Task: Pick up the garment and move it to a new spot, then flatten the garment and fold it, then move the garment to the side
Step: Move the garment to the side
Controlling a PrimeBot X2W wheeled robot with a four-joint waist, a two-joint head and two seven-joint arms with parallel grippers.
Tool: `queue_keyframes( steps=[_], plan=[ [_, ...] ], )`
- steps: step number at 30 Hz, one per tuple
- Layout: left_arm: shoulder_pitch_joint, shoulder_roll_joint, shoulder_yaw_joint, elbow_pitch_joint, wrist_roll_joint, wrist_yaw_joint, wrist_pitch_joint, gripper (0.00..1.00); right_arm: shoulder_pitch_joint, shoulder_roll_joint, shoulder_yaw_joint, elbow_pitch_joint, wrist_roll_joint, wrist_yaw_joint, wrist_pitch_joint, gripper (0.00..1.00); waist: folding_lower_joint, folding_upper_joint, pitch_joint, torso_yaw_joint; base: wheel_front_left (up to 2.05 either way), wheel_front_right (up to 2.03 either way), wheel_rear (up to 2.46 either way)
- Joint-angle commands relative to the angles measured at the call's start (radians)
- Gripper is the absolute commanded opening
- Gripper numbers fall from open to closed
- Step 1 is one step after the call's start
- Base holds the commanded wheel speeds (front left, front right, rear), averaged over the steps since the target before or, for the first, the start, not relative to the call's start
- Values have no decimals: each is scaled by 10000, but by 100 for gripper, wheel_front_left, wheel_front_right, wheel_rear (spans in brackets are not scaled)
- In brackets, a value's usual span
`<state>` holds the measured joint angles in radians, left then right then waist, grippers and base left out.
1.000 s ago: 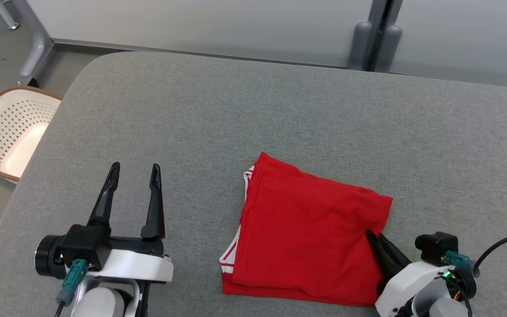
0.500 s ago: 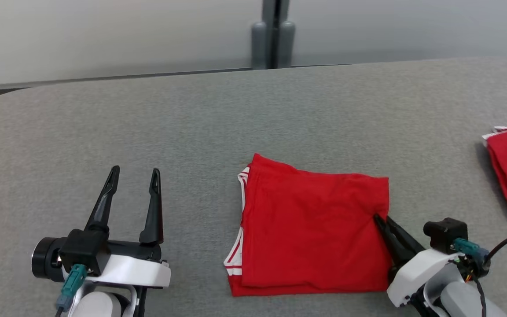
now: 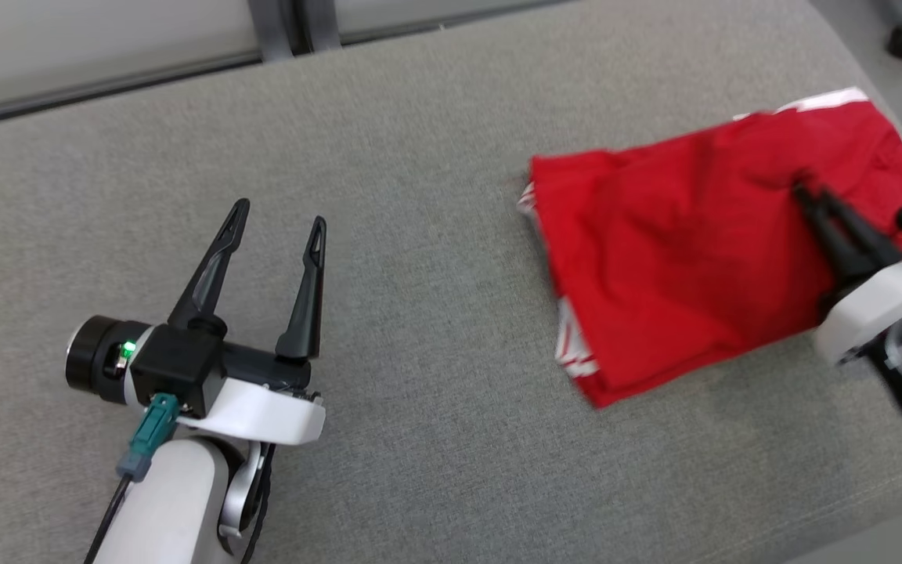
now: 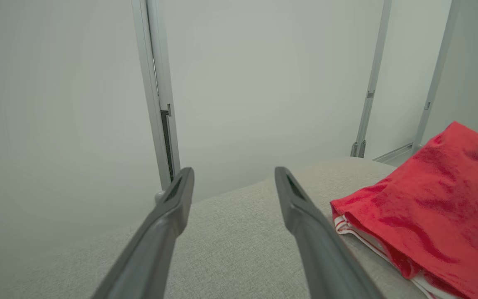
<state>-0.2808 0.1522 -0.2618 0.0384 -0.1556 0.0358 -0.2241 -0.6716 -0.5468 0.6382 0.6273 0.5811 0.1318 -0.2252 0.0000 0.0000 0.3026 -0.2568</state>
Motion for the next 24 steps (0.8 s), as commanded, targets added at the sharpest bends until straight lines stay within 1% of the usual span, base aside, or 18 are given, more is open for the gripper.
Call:
queue_keyframes(
  steps=[1,4,9,12,13,15,16,18,21,24],
  plan=[
    [-239,101,-17,-21,96,-20,25,100,-296,-315,37,33,76,-21,-52,0,0,0,682,-229,0,0,0],
    [-568,124,-118,-104,214,-63,106,100,-766,-1158,57,245,128,-21,33,0,0,0,1119,-163,0,0,0],
    [-1085,287,-214,-301,426,-85,243,100,-1463,-2388,-89,743,329,-21,61,0,0,0,1729,-83,0,0,0],
    [-1353,433,-247,-538,585,-78,387,100,-1921,-2898,-150,1052,568,-21,93,0,0,0,2147,-37,0,0,0],
    [-1353,433,-247,-538,585,-78,387,100,-1921,-2898,-150,1052,568,-21,93,0,0,0,2147,-37,0,0,0],
    [-1538,511,-261,-689,642,-119,469,100,-2266,-3184,-202,1281,560,-22,18,0,0,0,2429,16,0,0,0],
    [-1629,556,-280,-782,706,-128,540,100,-2396,-3215,-225,1391,670,-22,-22,0,0,0,2586,42,0,0,0],
    [-1832,670,-316,-966,810,-165,699,100,-2680,-3366,-234,1802,690,-22,-26,0,0,0,2952,99,0,0,0],
    [-2092,777,-407,-1251,939,-208,922,100,-3006,-3234,-203,2463,931,-23,17,0,0,0,3447,231,0,0,0],
    [-2279,865,-461,-1492,1044,-243,1097,100,-3209,-2834,-308,3380,1361,-21,172,0,0,0,3809,319,0,0,0]
  ],
)
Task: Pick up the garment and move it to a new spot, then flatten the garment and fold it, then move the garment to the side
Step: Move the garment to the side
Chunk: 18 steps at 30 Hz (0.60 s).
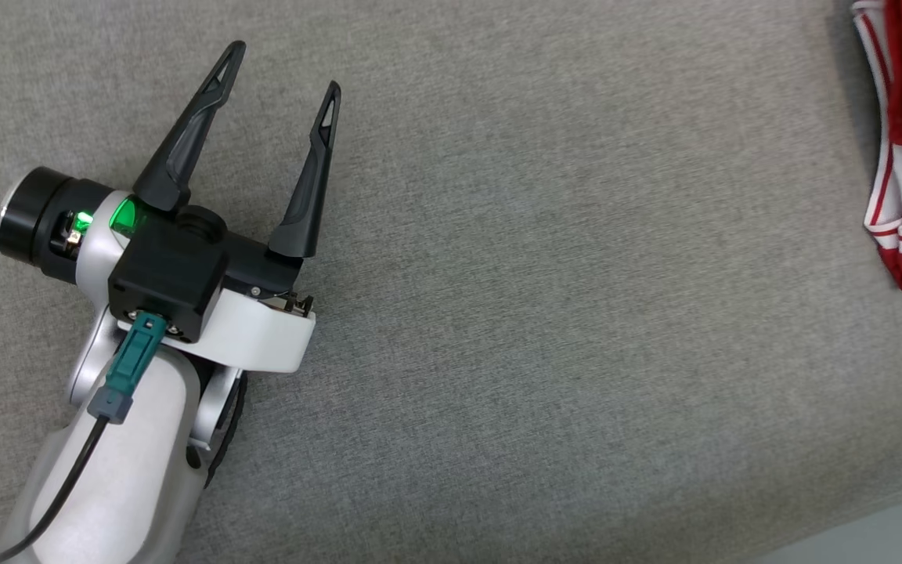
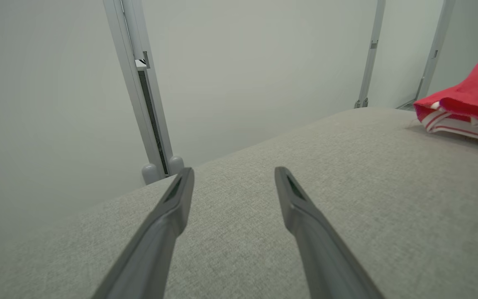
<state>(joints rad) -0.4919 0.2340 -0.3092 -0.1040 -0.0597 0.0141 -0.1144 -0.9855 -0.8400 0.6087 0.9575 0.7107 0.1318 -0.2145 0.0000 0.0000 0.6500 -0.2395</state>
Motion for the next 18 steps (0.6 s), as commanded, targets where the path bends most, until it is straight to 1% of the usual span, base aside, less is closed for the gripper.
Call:
queue_keyframes(
  steps=[1,2,3,5,8,12,15,16,18],
  plan=[
    [-199,65,-15,-132,107,-31,64,100,-112,237,-27,411,174,-21,146,19,0,0,412,175,0,0,0],
    [-225,79,-37,-180,98,-33,66,100,-122,395,-23,650,338,-21,238,72,0,0,470,202,0,0,0],
    [-244,95,-49,-240,126,-27,103,100,-170,500,-94,919,470,-21,232,100,0,0,521,215,0,0,0],
    [-245,124,-83,-282,156,-6,134,100,-122,745,-43,1352,627,-21,331,100,0,0,561,234,0,0,0],
    [-115,157,-77,-256,138,72,110,100,44,970,-119,1762,870,-21,26,100,0,0,448,202,0,0,0],
    [174,116,-52,-77,-24,165,-57,100,247,1153,-286,1823,1116,-21,-390,100,0,0,35,98,0,0,0],
    [389,40,-25,141,-171,233,-248,100,435,1078,-627,1350,1170,-21,-516,100,0,0,-446,16,0,0,0],
    [506,26,3,225,-235,271,-318,100,475,973,-884,988,1019,-21,-524,100,0,0,-627,-31,0,0,0],
    [710,39,75,346,-303,337,-416,100,927,1037,-1529,271,841,-21,-509,100,0,0,-922,-137,0,0,0]
  ],
)
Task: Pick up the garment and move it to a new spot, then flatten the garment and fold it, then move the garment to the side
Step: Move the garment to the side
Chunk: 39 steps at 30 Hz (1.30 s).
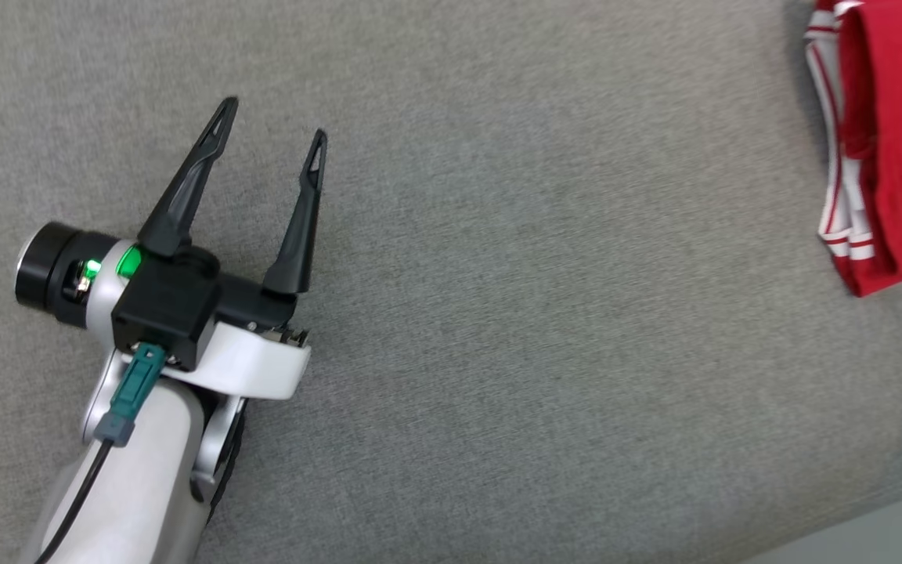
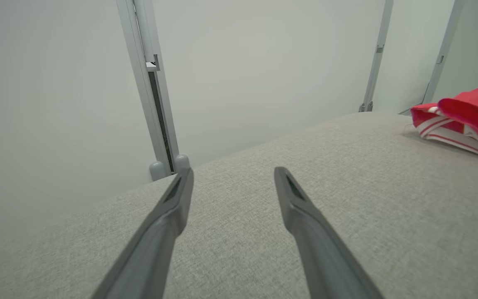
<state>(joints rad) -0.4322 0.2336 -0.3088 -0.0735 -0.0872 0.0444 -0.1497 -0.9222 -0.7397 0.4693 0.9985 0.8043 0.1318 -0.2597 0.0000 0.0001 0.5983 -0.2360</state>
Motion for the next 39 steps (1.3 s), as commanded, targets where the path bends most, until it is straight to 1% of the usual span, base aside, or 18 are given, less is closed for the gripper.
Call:
queue_keyframes(
  steps=[1,5,10,13,14,15,19,22,23,24,27,31,35,39],
  plan=[
    [244,72,119,105,-100,89,-124,100,554,87,-508,-467,-327,-21,-51,100,0,-1,-573,-248,0,0,0],
    [840,133,224,353,-295,193,-257,100,1720,601,-2176,-2128,-1171,-21,-52,100,0,-1,-1271,-458,0,0,0],
    [1548,-41,328,539,-630,400,-415,100,3698,1835,-3830,-4258,-2557,-21,-43,100,0,-1,-2047,-476,0,0,0],
    [1921,-143,457,632,-844,566,-550,100,4797,2737,-4423,-5468,-3233,-21,-40,100,0,-1,-2457,-354,0,0,0],
    [2039,-168,508,653,-902,617,-582,100,5165,3016,-4515,-5809,-3443,-20,-39,100,0,-1,-2600,-291,0,0,0],
    [2039,-168,508,653,-902,617,-582,100,5165,3016,-4515,-5809,-3443,-20,-39,100,0,-1,-2600,-291,0,0,0],
    [2457,-299,649,748,-1159,740,-754,100,6373,3944,-4659,-6947,-4114,-20,-38,100,0,-1,-3154,130,0,0,0],
    [2733,-412,762,838,-1329,844,-858,100,7068,4478,-4564,-7650,-4436,-18,144,100,0,-1,-3565,567,0,0,0],
    [2929,-468,825,903,-1431,918,-912,100,7468,4737,-4506,-8096,-4637,-18,356,100,0,-1,-3836,893,0,0,0],
    [3039,-484,872,912,-1458,957,-952,100,7636,4891,-4468,-8303,-4628,-18,489,100,0,-1,-3932,1060,0,0,0],
    [3359,-539,968,1050,-1593,1012,-1010,100,8124,5215,-4428,-8807,-4799,-18,852,100,0,-1,-4313,1610,0,0,0],
    [3873,-532,1140,1196,-1723,1134,-1079,100,8723,5463,-4448,-9367,-5096,-20,1257,100,0,-1,-4794,2167,0,0,0],
    [4428,-478,1292,1365,-1864,1142,-1095,100,9282,5641,-4482,-9755,-5369,-17,1618,100,0,-1,-5312,2450,0,0,0],
    [4873,-371,1383,1553,-1962,1053,-1128,100,9821,5802,-4522,-10079,-5543,-17,1936,100,0,-1,-5788,2552,0,0,0]
  ],
)
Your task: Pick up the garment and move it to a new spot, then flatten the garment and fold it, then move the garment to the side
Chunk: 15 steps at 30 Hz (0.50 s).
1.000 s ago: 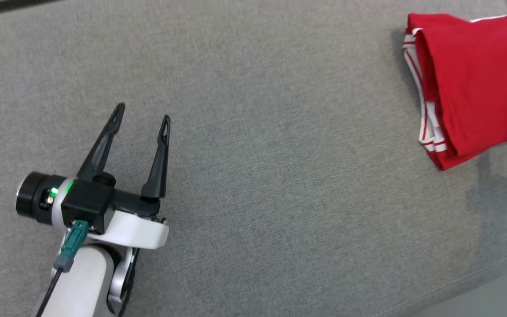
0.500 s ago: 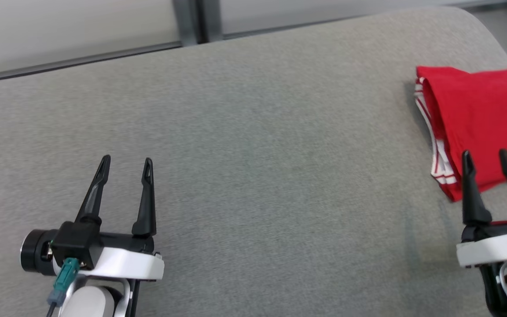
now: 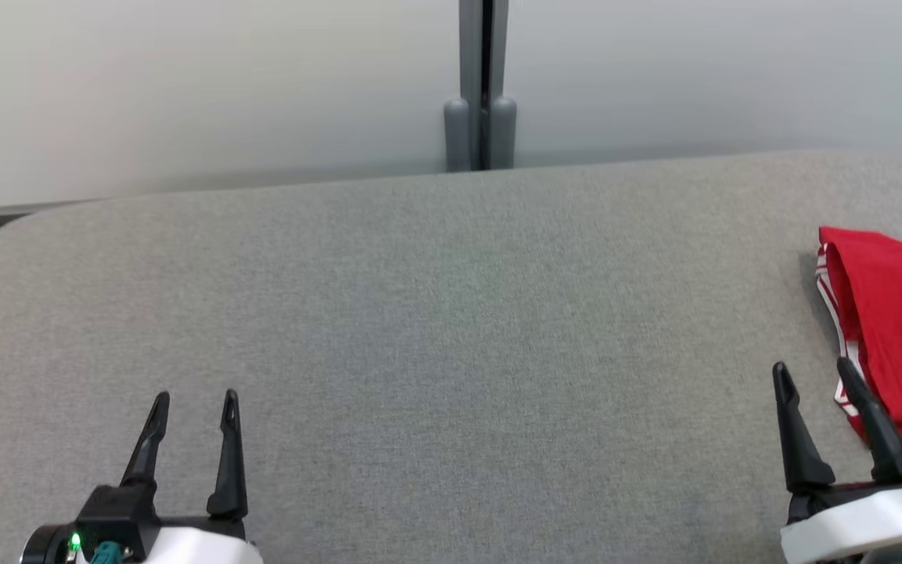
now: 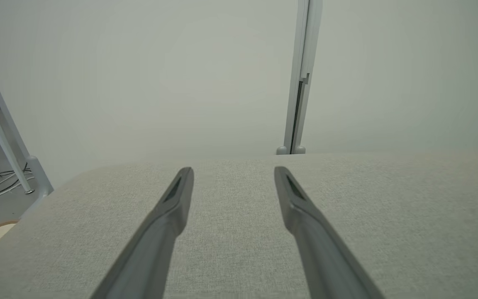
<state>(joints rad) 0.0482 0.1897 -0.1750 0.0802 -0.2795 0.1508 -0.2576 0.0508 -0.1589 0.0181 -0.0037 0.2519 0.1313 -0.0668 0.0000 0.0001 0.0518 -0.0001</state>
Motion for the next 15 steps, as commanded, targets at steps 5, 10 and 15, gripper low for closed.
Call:
queue_keyframes(
  steps=[5,10,15],
  plan=[
    [489,143,53,78,-112,-65,-51,100,686,126,-68,-441,-216,-9,416,100,0,-1,-759,173,0,0,0],
    [808,213,17,159,-203,-109,-4,100,1191,208,-171,-748,-365,-9,682,100,0,-1,-1089,133,0,0,0],
    [1025,359,-106,215,-152,-169,74,100,1575,315,-262,-999,-477,-9,888,100,0,-1,-1350,123,0,0,0]
  ],
)
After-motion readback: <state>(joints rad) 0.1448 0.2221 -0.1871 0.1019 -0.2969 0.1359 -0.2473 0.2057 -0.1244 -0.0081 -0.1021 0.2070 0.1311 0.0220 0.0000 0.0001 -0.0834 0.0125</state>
